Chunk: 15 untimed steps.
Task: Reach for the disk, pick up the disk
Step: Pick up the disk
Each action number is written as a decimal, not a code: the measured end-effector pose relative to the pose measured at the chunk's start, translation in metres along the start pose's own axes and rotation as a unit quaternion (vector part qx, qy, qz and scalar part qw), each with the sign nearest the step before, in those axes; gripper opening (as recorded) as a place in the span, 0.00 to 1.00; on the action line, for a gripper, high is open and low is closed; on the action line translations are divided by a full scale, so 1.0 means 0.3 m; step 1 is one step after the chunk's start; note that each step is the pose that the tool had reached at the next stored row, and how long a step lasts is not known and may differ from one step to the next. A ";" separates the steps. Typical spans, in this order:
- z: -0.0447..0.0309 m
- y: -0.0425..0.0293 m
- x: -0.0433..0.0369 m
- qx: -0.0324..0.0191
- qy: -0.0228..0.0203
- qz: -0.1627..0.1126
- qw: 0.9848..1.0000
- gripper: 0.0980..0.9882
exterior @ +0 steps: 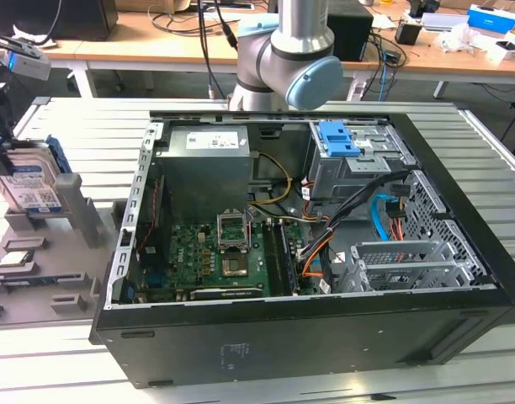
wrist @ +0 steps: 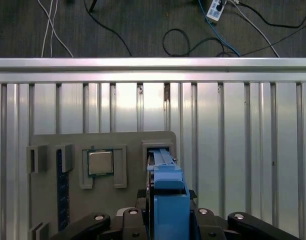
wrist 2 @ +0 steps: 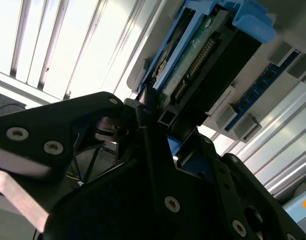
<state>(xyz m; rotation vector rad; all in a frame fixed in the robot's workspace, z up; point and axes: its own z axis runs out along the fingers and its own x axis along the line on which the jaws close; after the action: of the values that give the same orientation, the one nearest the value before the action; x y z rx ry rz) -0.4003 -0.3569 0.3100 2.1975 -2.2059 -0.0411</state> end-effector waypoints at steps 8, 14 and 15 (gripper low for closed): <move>-0.063 0.001 -0.001 0.000 0.001 0.000 1.000 0.30; -0.104 0.001 -0.002 0.000 0.001 0.000 1.000 0.30; -0.121 0.001 -0.002 -0.001 0.002 0.000 1.000 0.30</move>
<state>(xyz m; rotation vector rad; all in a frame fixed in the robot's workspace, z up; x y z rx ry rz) -0.3993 -0.3561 0.3462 2.1952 -2.2037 -0.0385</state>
